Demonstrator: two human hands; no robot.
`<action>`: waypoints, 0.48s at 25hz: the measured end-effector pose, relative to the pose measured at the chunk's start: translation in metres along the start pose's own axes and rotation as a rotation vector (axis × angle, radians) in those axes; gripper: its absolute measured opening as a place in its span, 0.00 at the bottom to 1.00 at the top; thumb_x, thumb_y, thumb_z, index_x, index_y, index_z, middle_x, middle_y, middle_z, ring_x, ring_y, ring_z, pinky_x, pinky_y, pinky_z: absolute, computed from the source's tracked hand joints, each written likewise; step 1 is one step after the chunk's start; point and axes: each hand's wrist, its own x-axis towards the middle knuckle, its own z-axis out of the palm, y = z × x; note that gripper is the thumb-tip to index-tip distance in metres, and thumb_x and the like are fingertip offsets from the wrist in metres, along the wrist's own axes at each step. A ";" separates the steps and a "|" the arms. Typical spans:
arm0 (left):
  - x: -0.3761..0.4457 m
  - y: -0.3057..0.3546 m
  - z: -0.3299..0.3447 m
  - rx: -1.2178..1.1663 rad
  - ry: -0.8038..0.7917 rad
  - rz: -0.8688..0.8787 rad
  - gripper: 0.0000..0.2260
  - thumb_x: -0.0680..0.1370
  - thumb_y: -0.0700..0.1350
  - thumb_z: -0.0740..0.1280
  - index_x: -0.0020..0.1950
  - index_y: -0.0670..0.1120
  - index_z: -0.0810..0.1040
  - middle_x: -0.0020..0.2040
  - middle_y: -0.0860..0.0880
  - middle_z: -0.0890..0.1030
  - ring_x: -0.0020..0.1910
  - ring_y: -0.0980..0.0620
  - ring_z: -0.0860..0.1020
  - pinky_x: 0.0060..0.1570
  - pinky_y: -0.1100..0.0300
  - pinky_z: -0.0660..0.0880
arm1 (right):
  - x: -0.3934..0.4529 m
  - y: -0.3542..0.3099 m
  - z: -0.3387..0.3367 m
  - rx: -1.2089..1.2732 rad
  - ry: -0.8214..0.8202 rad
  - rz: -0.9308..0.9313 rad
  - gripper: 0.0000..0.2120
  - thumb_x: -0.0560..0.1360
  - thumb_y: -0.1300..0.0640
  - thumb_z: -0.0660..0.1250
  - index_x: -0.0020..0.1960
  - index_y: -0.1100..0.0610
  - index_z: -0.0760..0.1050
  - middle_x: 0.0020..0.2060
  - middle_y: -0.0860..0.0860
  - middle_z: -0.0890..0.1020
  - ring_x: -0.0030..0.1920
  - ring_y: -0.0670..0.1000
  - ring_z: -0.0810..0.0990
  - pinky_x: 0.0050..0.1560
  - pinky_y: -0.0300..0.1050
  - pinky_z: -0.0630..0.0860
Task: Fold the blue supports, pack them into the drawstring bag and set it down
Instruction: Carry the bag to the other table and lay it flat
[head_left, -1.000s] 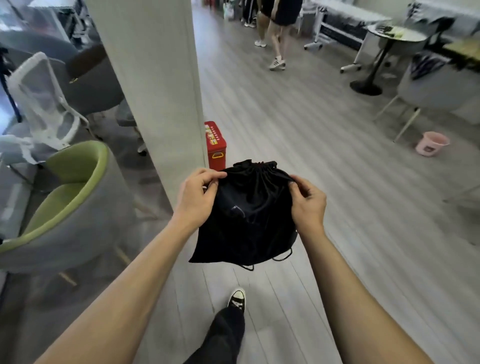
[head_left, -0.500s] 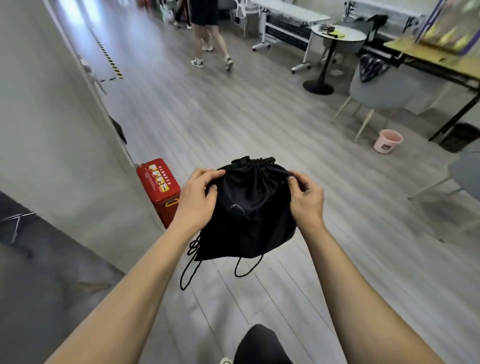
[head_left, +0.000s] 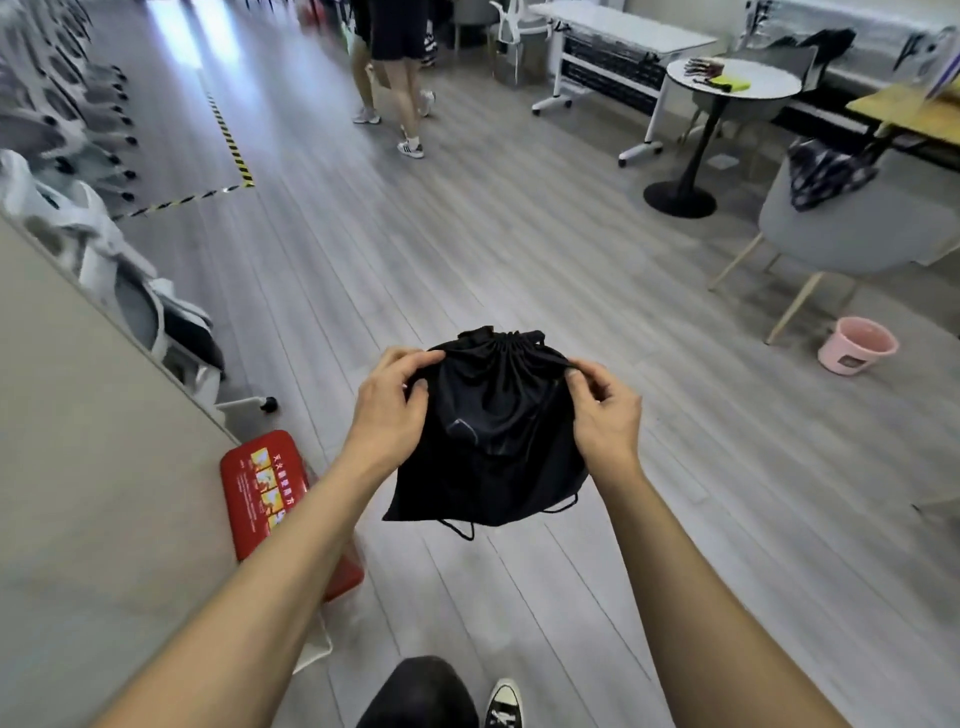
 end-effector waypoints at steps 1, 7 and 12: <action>0.029 -0.001 0.008 0.000 -0.007 -0.014 0.18 0.79 0.35 0.62 0.62 0.53 0.82 0.56 0.58 0.77 0.48 0.68 0.75 0.52 0.74 0.69 | 0.030 -0.002 0.009 -0.015 -0.003 -0.004 0.07 0.79 0.59 0.68 0.51 0.50 0.84 0.43 0.47 0.87 0.44 0.43 0.84 0.49 0.36 0.77; 0.226 -0.036 0.067 -0.029 -0.019 -0.012 0.19 0.80 0.36 0.61 0.64 0.54 0.80 0.57 0.58 0.76 0.56 0.57 0.77 0.60 0.57 0.74 | 0.229 -0.003 0.074 -0.109 0.001 -0.042 0.05 0.78 0.57 0.68 0.47 0.48 0.74 0.32 0.47 0.79 0.30 0.46 0.71 0.36 0.43 0.70; 0.396 -0.071 0.111 -0.090 -0.067 -0.014 0.19 0.79 0.35 0.60 0.64 0.53 0.80 0.57 0.59 0.76 0.56 0.58 0.77 0.62 0.54 0.75 | 0.391 0.006 0.140 -0.113 0.067 0.024 0.04 0.77 0.56 0.69 0.47 0.47 0.77 0.37 0.50 0.83 0.34 0.48 0.76 0.40 0.47 0.74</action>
